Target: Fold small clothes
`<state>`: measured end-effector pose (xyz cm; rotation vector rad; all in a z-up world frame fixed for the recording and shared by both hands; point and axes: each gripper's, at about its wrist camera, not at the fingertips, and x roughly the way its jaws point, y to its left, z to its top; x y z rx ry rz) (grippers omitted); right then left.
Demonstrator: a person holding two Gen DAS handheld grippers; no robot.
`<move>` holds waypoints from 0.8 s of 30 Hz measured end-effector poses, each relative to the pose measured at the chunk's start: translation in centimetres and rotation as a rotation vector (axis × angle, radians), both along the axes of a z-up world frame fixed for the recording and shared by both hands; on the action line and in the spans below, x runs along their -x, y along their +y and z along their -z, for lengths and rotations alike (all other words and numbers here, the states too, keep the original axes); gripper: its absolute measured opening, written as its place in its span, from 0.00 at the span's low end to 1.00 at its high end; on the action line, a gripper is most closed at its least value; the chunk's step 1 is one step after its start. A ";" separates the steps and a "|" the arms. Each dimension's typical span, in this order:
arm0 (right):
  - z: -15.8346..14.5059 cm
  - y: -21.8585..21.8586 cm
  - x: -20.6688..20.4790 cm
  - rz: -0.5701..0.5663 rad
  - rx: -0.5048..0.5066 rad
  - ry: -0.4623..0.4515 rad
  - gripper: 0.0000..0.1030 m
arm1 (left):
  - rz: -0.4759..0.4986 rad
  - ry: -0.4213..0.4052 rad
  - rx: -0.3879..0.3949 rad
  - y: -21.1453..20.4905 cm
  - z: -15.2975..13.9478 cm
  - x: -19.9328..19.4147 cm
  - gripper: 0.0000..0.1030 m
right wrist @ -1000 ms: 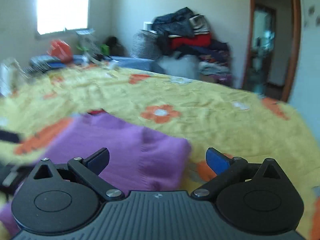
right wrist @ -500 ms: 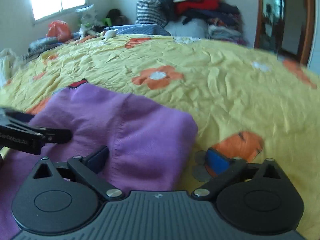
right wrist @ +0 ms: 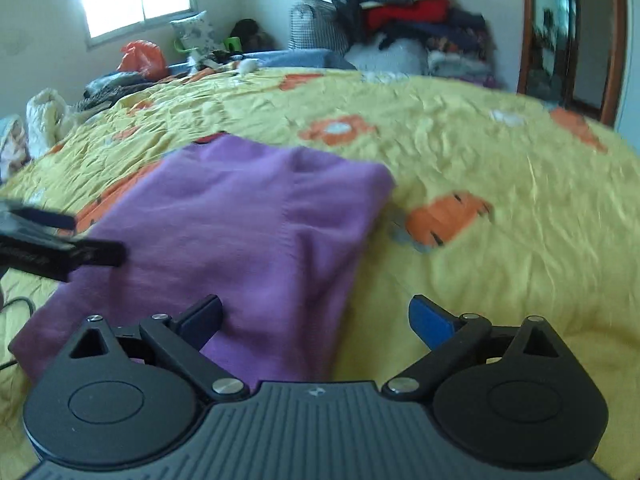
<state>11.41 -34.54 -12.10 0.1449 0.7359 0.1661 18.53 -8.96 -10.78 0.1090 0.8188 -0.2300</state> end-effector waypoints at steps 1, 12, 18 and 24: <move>0.1 -0.4 -0.2 0.011 -0.023 0.001 0.98 | 0.001 0.009 0.011 0.2 0.0 0.0 1.00; 0.6 3.7 -2.3 -0.104 -0.078 0.021 0.96 | 0.023 0.100 0.086 0.4 1.3 -1.4 1.00; 0.1 4.8 -2.1 -0.130 -0.065 -0.001 0.53 | 0.055 0.084 0.099 -0.9 1.6 -1.3 0.91; -1.1 6.1 -1.3 -0.111 -0.005 -0.040 0.24 | 0.090 -0.002 0.025 -3.3 -0.1 0.0 0.41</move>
